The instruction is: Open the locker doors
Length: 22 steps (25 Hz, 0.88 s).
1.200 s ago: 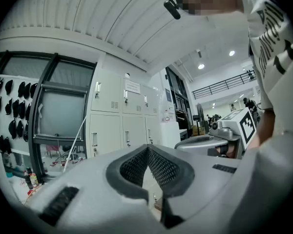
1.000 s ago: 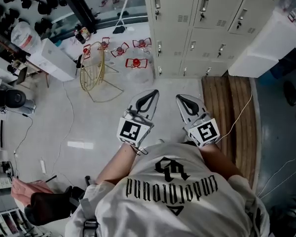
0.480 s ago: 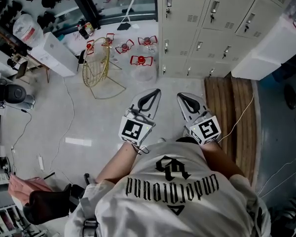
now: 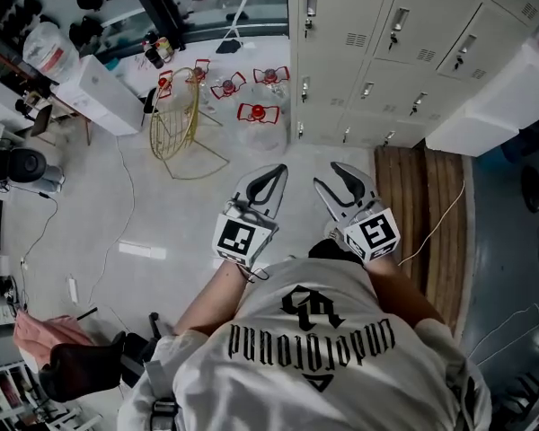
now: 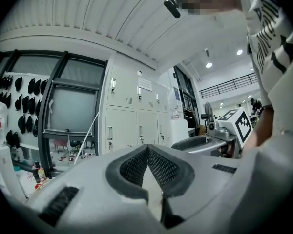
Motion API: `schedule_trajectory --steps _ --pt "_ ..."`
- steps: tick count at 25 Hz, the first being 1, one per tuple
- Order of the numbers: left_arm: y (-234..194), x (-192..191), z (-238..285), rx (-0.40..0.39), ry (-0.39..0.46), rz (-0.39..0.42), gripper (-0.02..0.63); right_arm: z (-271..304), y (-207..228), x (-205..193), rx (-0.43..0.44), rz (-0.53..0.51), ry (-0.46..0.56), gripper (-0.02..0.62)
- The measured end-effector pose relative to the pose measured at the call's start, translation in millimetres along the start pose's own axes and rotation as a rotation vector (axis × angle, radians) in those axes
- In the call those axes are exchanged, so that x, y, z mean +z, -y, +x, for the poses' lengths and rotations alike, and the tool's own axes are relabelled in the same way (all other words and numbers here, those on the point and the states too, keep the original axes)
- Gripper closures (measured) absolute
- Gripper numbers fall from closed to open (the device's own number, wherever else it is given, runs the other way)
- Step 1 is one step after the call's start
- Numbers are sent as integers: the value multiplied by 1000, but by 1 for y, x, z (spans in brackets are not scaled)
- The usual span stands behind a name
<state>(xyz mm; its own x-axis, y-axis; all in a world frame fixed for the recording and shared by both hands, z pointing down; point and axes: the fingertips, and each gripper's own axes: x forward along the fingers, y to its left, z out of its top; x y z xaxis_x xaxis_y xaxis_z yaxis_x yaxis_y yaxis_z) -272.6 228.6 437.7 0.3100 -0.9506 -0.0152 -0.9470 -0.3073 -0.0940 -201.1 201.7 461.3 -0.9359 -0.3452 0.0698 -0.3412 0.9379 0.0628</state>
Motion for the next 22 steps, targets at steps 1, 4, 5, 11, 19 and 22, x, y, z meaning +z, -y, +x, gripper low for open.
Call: schedule_trajectory --steps 1,4,5,11,19,22 --pt "-3 0 7 7 -3 2 598 3 9 -1 4 7 1 394" --pt "-12 -3 33 26 -10 8 598 15 35 -4 36 13 4 376" --pt "-15 -4 44 31 -10 9 598 18 45 -5 51 10 3 374" --pt "-25 -3 110 67 -19 18 598 34 118 -7 91 7 -8 364" --pt "-39 -15 180 115 -49 24 598 45 195 -26 138 24 -26 362" --pt "-47 -27 195 113 -66 26 598 59 210 -40 151 37 -44 353"
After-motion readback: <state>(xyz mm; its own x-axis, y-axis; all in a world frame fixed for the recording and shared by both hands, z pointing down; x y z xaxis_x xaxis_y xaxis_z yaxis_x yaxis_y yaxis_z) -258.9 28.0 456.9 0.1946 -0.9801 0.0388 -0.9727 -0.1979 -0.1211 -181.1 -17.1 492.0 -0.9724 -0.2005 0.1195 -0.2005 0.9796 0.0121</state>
